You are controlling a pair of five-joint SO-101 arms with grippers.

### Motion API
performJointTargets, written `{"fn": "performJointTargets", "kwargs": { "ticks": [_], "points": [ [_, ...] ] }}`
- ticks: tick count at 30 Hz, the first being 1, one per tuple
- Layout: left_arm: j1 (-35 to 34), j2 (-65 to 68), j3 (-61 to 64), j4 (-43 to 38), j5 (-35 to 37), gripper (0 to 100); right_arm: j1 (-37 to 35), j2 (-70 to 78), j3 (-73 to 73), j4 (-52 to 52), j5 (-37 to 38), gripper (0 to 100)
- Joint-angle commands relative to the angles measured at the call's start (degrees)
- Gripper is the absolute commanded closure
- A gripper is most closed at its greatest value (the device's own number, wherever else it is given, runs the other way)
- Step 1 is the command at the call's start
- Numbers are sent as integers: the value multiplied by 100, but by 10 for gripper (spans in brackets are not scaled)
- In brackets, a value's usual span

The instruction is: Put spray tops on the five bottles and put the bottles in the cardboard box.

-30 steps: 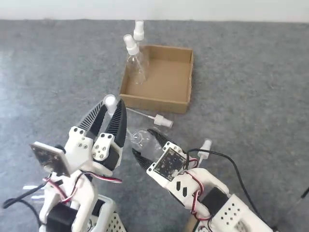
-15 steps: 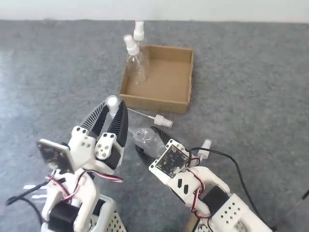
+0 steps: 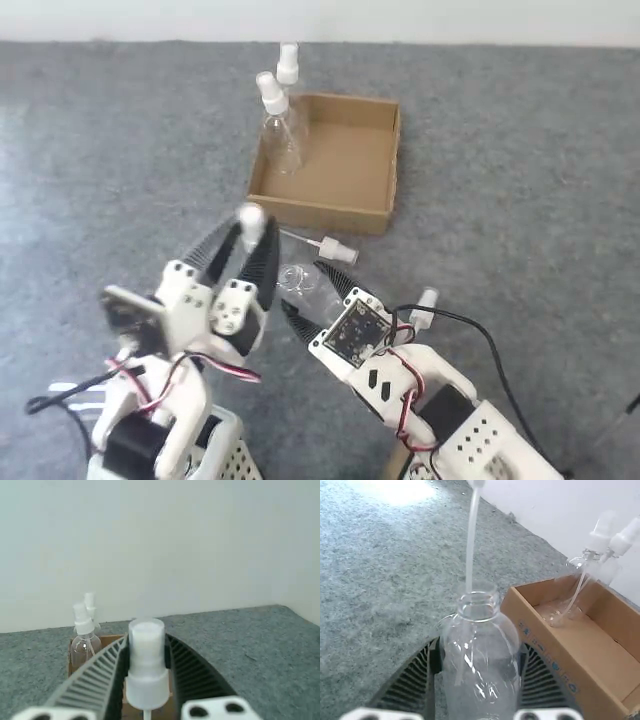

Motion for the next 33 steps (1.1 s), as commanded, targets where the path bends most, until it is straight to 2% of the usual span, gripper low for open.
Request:
{"fn": "performJointTargets", "kwargs": {
  "ticks": [1, 7, 13, 17, 20, 27, 33],
  "points": [
    [229, -123, 22, -18, -211, 988, 92, -110, 114, -48, 35, 951],
    [255, -123, 22, 0, -211, 988, 347, -110, 114, -163, 18, 951],
    [264, -123, 22, 0, -211, 988, 576, -110, 97, -295, -378, 951],
    [457, -123, 66, 9, -246, 988, 585, -110, 88, -295, -396, 951],
    [695, -123, 110, 9, -571, 988, 585, -110, 88, -303, -396, 951],
    [774, -123, 171, -18, -659, 988, 593, -119, 88, -303, -396, 951],
    [782, -123, 171, -9, -668, 988, 804, -787, 114, -75, -404, 951]
  ]
}}
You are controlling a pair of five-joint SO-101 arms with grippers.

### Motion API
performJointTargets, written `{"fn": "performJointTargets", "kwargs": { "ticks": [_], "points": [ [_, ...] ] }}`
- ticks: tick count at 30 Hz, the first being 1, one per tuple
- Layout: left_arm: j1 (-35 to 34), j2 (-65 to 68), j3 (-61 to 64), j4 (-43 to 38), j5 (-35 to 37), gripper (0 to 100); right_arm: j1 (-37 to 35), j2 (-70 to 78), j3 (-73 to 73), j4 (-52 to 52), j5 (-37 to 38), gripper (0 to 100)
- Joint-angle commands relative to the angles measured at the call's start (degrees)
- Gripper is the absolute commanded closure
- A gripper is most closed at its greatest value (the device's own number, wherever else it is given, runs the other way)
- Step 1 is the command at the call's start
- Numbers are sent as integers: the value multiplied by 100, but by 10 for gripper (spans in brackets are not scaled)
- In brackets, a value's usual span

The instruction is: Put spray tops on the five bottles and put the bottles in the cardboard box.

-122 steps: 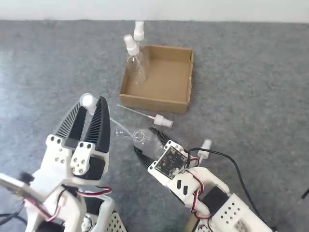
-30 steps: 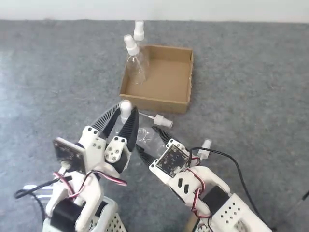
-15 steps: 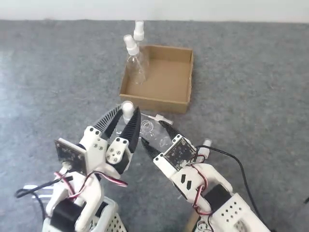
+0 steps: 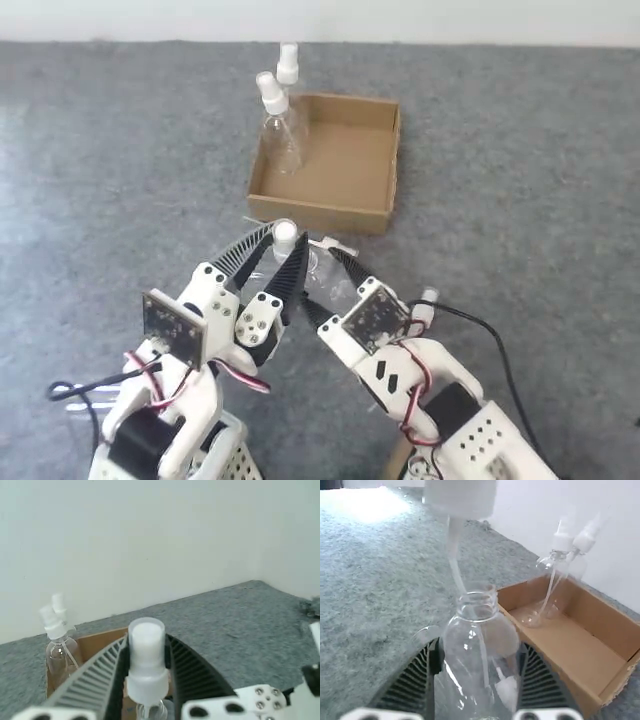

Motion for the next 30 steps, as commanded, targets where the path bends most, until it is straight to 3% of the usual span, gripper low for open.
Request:
{"fn": "performJointTargets", "kwargs": {
  "ticks": [1, 8, 30],
  "points": [
    [26, -123, -48, 0, -53, 988, 321, -673, 114, 163, -97, 951],
    [35, -123, -22, 0, -53, 988, 365, -1604, 79, 1077, -475, 951],
    [35, -123, 40, 97, -44, 988, 382, -1560, 79, 1095, -448, 951]
  ]
}}
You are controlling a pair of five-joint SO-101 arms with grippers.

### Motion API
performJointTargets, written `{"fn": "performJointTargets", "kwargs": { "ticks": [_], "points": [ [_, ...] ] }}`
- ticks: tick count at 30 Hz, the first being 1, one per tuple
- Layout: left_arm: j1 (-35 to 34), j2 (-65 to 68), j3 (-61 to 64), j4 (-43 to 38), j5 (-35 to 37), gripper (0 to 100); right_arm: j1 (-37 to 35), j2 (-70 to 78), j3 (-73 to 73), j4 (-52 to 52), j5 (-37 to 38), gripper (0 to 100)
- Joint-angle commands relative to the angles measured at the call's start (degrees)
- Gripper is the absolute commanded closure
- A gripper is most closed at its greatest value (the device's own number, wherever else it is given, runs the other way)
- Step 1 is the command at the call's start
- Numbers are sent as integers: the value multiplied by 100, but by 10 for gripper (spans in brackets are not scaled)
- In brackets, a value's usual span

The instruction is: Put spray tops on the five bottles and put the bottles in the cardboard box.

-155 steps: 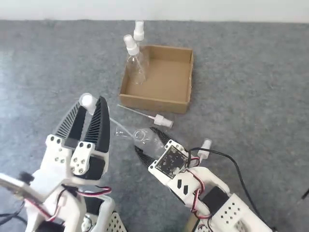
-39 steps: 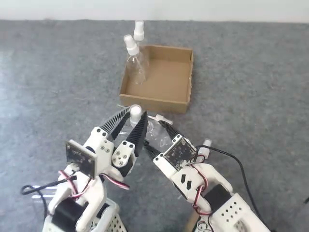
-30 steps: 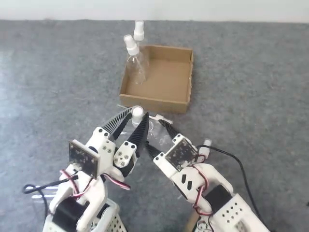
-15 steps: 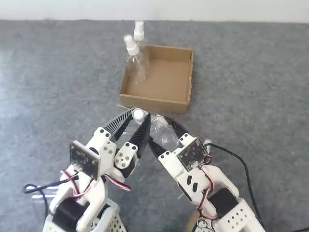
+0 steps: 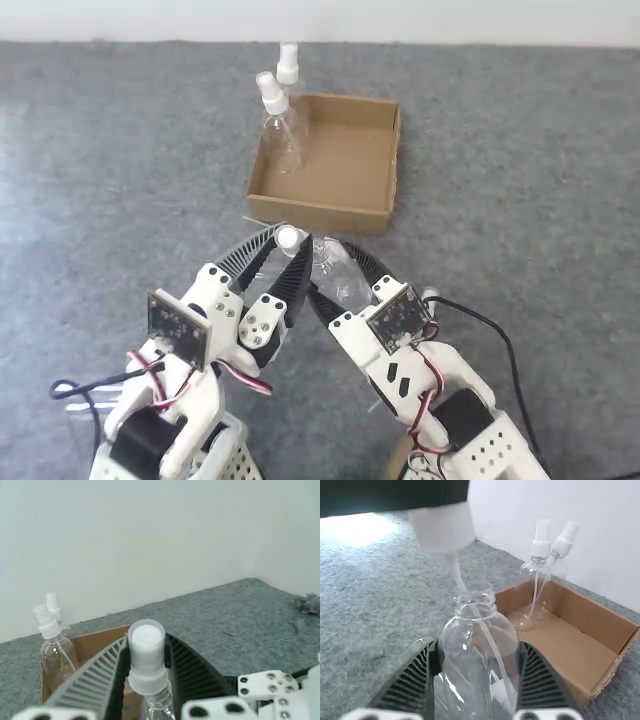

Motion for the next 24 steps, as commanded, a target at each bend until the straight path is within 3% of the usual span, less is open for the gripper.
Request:
{"fn": "performJointTargets", "kwargs": {
  "ticks": [1, 7, 24],
  "points": [
    [18, -123, -4, 105, -26, 988, 180, -303, 97, 13, -44, 951],
    [431, -123, -4, 255, -79, 988, 180, -303, 97, 22, -44, 951],
    [466, -123, 479, -149, -158, 909, 171, -303, 97, 31, -62, 951]
  ]
}}
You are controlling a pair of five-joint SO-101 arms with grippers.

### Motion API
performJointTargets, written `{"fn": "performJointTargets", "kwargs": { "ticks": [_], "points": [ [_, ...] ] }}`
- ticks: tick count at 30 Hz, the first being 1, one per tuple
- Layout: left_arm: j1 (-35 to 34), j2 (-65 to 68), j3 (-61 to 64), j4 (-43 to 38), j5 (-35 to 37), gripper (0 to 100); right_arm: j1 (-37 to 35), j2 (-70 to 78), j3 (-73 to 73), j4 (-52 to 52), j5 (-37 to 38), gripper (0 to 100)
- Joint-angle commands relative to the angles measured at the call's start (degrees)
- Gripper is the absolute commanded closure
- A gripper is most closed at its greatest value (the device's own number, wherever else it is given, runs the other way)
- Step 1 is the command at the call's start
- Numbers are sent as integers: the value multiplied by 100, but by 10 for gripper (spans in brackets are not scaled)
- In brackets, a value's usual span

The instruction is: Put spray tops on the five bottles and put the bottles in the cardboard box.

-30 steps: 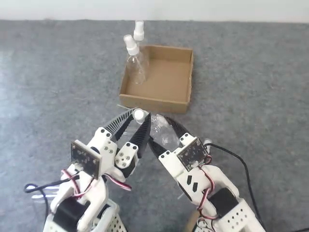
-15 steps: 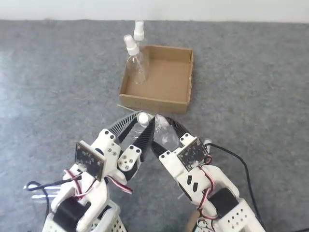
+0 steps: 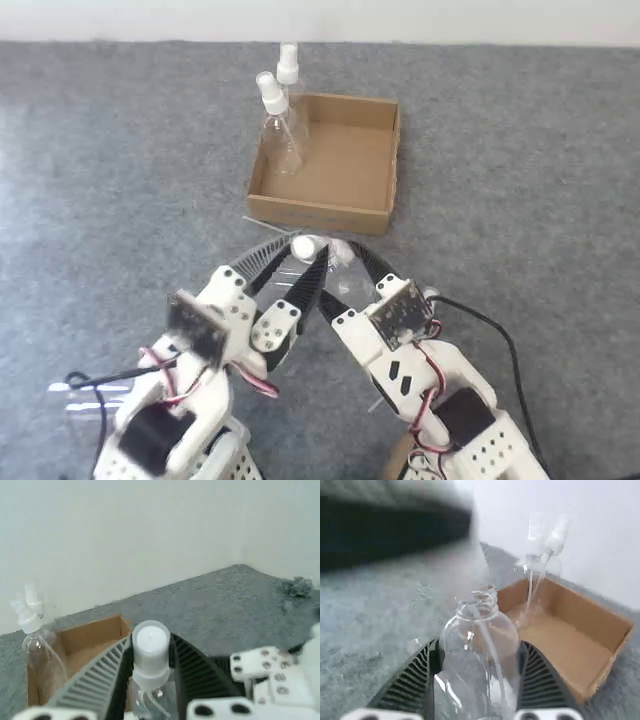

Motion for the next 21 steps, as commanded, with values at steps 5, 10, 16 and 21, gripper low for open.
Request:
{"fn": "performJointTargets", "kwargs": {
  "ticks": [5, 10, 16, 21],
  "points": [
    [26, -114, 110, -18, 0, 853, 92, -277, 97, 4, -62, 951],
    [18, -114, 84, 0, 9, 817, 92, -277, 97, 13, -62, 951],
    [-114, -114, -145, 176, 9, 815, 84, -277, 97, 13, -53, 951],
    [-484, -114, -637, 607, 9, 815, 92, -277, 97, 4, -44, 951]
  ]
}}
